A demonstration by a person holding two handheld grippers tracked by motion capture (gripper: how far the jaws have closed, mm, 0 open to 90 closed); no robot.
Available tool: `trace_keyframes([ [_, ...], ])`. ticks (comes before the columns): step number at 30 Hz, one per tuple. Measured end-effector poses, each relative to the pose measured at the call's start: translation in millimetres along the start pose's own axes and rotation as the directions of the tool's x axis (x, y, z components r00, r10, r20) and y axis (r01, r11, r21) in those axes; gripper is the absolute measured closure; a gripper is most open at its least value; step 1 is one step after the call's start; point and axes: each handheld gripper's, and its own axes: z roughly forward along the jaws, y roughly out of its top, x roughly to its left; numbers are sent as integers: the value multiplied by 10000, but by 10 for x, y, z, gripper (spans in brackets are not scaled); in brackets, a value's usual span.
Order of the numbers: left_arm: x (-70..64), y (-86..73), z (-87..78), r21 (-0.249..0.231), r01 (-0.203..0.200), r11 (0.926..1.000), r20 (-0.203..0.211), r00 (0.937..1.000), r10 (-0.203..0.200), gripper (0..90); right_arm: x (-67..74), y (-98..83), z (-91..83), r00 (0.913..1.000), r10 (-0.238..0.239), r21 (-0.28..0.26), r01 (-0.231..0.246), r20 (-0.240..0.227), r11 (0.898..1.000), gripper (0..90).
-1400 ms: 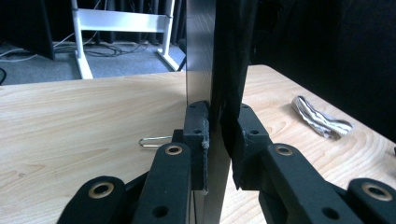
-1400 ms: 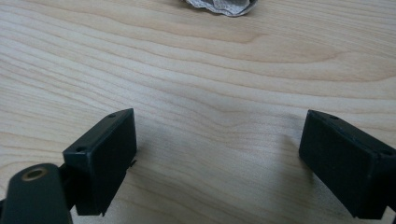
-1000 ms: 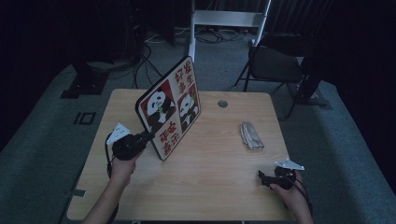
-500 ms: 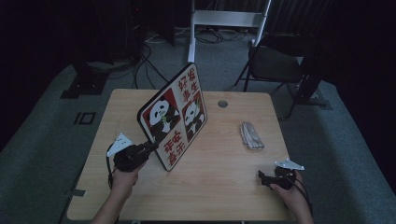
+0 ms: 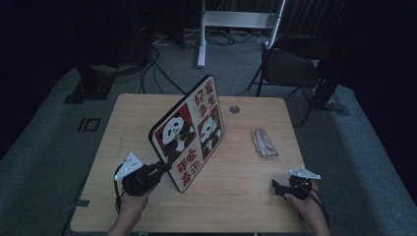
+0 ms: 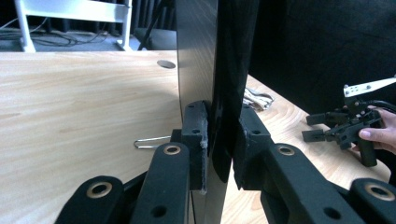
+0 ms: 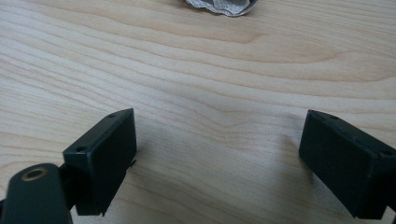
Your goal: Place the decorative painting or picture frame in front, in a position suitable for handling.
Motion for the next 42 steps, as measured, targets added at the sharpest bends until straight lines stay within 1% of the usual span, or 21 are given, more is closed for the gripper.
trace_keyframes([
  [2,-19,-3,-3,39,-21,10000,13,10000,21,778,0,0,0,10000,-1,-2,1,-1,10000,108],
  [4,-77,-17,-11,81,78,9999,16,10000,-78,771,0,0,0,10000,-4,-3,4,1,10000,108],
  [5,-118,-28,-15,167,-103,9998,180,9998,100,765,0,0,0,10000,0,0,0,0,10000,108],
  [6,-136,-44,-20,135,-98,9999,276,9996,94,765,0,0,0,10000,-1,0,1,3,10000,108],
  [14,-202,-84,-38,45,-84,10000,413,9991,82,764,-1,-1,0,10000,-11,-7,11,2,10000,108],
  [18,-239,-94,-63,165,-161,9997,588,9982,151,767,-1,-1,0,10000,-13,-7,13,1,10000,108],
  [19,-245,-107,-84,187,-177,9997,807,9966,162,765,-1,-1,0,10000,-11,-7,11,1,10000,108],
  [21,-250,-116,-108,195,-122,9997,872,9961,105,770,-1,-1,0,10000,-12,-7,12,1,10000,108],
  [22,-251,-117,-121,252,-265,9993,992,9948,239,769,-1,-1,0,10000,-12,-8,12,0,10000,108],
  [24,-252,-126,-129,189,-173,9997,971,9952,154,775,-1,0,1,10000,-12,-8,12,1,10000,108],
  [25,-238,-136,-144,217,-204,9996,1232,9922,176,773,-1,-1,0,10000,-11,-7,11,2,10000,108],
  [26,-230,-142,-151,204,-79,9998,1299,9915,52,775,-1,-1,1,10000,-12,-10,12,2,10000,108],
  [28,-235,-156,-152,177,-139,9997,1463,9892,111,773,-1,-1,1,10000,-11,-13,11,1,10000,108],
  [30,-249,-160,-150,175,-196,9997,1539,9879,166,773,0,-1,1,10000,-10,-16,10,1,10000,108],
  [31,-252,-163,-146,173,-127,9998,1608,9869,98,772,-1,-1,1,10000,-11,-17,11,1,10000,108],
  [34,-267,-163,-139,218,-148,9997,1623,9867,111,770,0,-1,1,10000,-8,-18,8,1,10000,108],
  [35,-291,-186,-124,126,-61,9999,1770,9842,37,767,-1,-1,1,10000,-13,-17,13,2,10000,108],
  [38,-340,-186,-102,186,-19,9998,1751,9845,-14,768,-1,-1,1,10000,-13,-16,13,-1,10000,108],
  [40,-363,-188,-90,195,-113,9997,1763,9843,77,767,-1,-1,1,10000,-13,-16,13,-1,10000,108],
  [41,-368,-191,-84,187,13,9998,1795,9838,-46,768,-1,-1,1,10000,-13,-16,13,-1,10000,108],
  [42,-368,-191,-84,187,13,9998,1795,9838,-46,767,-1,-1,1,10000,-18,-16,18,0,10000,108],
])
